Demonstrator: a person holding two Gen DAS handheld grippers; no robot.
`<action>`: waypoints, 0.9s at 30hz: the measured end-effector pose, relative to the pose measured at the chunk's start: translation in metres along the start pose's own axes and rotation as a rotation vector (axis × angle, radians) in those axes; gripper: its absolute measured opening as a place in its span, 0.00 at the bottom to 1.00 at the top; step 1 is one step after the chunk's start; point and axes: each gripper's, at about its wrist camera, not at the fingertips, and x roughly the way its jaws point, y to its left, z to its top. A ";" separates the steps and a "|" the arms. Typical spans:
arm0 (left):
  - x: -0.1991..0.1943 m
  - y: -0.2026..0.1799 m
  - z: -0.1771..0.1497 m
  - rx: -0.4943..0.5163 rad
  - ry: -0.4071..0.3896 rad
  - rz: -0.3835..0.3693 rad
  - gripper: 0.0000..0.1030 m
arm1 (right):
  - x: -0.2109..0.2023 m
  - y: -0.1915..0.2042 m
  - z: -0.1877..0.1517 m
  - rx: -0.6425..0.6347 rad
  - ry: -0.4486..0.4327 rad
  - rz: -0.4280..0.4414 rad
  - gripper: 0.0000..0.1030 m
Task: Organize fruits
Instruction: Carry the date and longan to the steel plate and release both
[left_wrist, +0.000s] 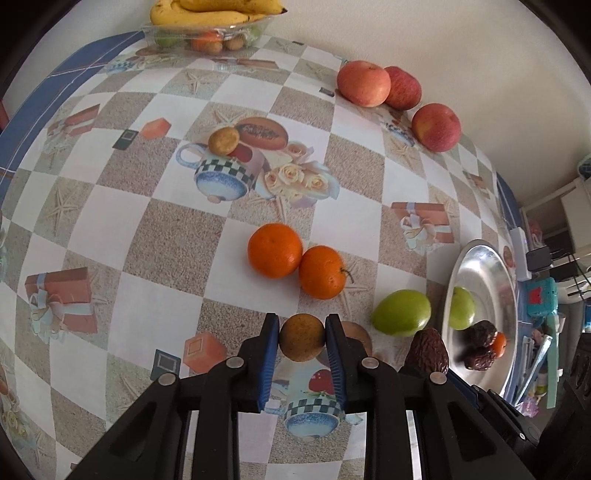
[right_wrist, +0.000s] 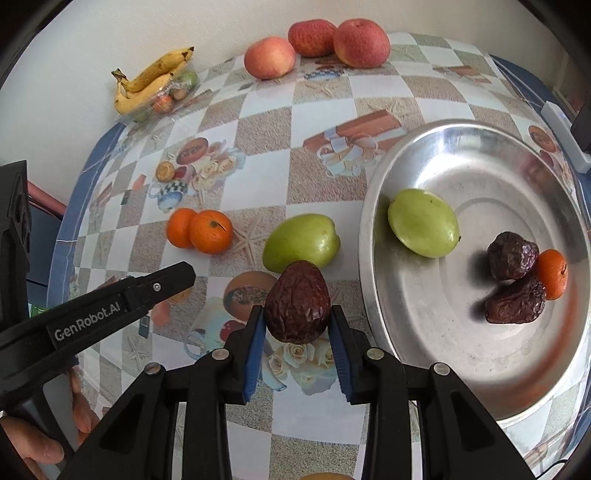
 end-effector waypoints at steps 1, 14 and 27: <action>-0.004 0.000 0.000 0.003 -0.008 -0.005 0.27 | -0.003 0.001 0.001 -0.003 -0.009 0.003 0.35; -0.017 -0.015 0.001 0.028 -0.047 -0.048 0.27 | -0.030 0.001 0.004 0.004 -0.097 0.024 0.35; -0.016 -0.053 -0.009 0.125 -0.047 -0.129 0.26 | -0.066 -0.068 0.010 0.177 -0.213 -0.155 0.35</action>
